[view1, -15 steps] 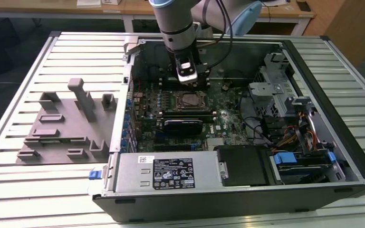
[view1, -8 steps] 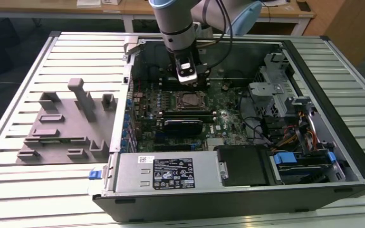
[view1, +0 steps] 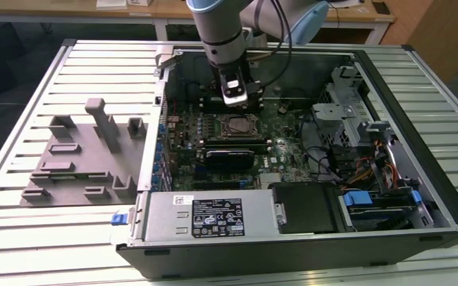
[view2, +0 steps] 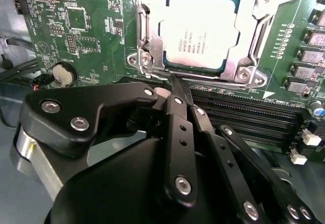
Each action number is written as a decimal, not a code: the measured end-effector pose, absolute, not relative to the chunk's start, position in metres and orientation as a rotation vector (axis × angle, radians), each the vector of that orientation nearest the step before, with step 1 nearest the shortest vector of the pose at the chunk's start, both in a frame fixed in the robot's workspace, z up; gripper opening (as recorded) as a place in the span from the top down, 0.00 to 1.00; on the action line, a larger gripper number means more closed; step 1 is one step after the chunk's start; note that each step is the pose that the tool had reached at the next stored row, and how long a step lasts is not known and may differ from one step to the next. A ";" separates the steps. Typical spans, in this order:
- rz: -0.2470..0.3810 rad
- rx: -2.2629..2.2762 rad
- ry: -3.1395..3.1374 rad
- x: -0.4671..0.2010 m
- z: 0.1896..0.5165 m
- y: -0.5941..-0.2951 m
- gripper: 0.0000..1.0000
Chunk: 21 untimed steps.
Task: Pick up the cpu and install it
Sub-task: 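Install the first cpu locking lever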
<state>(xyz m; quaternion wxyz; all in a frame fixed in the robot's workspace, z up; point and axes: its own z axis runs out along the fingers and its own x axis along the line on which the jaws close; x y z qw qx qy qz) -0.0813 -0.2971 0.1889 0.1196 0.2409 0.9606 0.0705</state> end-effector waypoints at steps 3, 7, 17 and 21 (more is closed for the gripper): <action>0.223 0.707 2.809 -0.081 0.189 -0.299 0.89; 0.236 0.709 2.809 -0.081 0.190 -0.300 0.89; 0.237 0.709 2.809 -0.081 0.204 -0.300 0.89; 0.238 0.709 2.809 -0.081 0.206 -0.300 0.89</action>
